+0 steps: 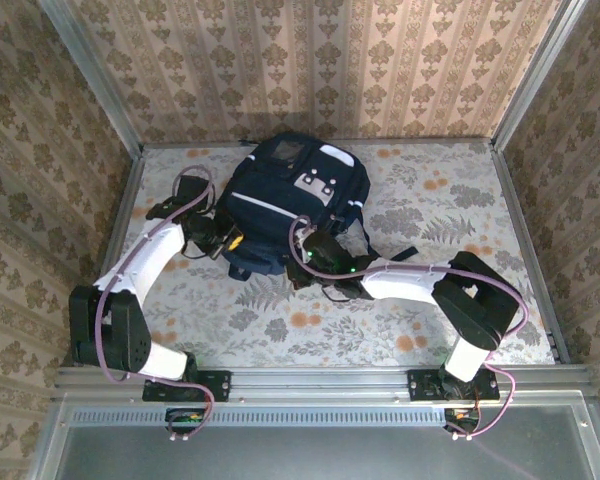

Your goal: Pack the student bag

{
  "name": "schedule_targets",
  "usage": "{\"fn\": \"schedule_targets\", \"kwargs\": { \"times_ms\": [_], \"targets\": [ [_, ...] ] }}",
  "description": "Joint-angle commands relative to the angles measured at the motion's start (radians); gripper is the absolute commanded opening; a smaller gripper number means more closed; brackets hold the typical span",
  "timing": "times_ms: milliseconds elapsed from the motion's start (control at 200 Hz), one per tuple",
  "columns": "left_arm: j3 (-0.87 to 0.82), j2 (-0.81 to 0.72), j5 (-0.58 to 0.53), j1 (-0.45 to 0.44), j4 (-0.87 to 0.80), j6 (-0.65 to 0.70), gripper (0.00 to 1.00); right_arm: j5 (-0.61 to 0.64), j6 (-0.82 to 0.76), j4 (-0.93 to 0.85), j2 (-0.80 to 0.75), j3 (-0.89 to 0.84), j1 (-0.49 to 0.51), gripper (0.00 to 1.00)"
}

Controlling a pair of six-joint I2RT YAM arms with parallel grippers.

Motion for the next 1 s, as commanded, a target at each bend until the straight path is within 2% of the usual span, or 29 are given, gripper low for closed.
{"fn": "schedule_targets", "kwargs": {
  "times_ms": [0,325,495,585,665,810,900,995],
  "targets": [
    [0.024,-0.056,-0.074,0.050,0.036,0.029,0.00,0.047,-0.009,-0.085,-0.022,-0.053,-0.072,0.00],
    [0.002,-0.072,-0.062,0.060,0.041,0.033,0.00,0.070,-0.030,-0.123,0.000,-0.056,-0.279,0.00],
    [-0.016,-0.068,-0.060,0.043,0.061,0.027,0.00,0.092,-0.037,-0.158,0.020,-0.015,-0.313,0.00],
    [-0.018,-0.064,-0.057,0.026,0.066,0.027,0.00,0.115,-0.037,-0.189,0.030,0.004,-0.321,0.13],
    [-0.021,-0.062,-0.048,-0.009,0.095,0.036,0.00,0.132,-0.034,-0.191,0.022,-0.006,-0.325,0.19],
    [-0.007,-0.034,-0.049,-0.140,0.133,0.055,0.00,0.162,-0.006,-0.216,-0.058,-0.044,-0.330,0.44],
    [-0.002,0.020,0.017,-0.222,0.186,0.034,0.00,0.177,0.019,-0.248,-0.161,-0.077,-0.329,0.54],
    [0.046,0.096,0.089,-0.340,0.184,0.044,0.00,0.239,0.005,-0.295,-0.300,-0.116,-0.329,0.56]
  ]
}}
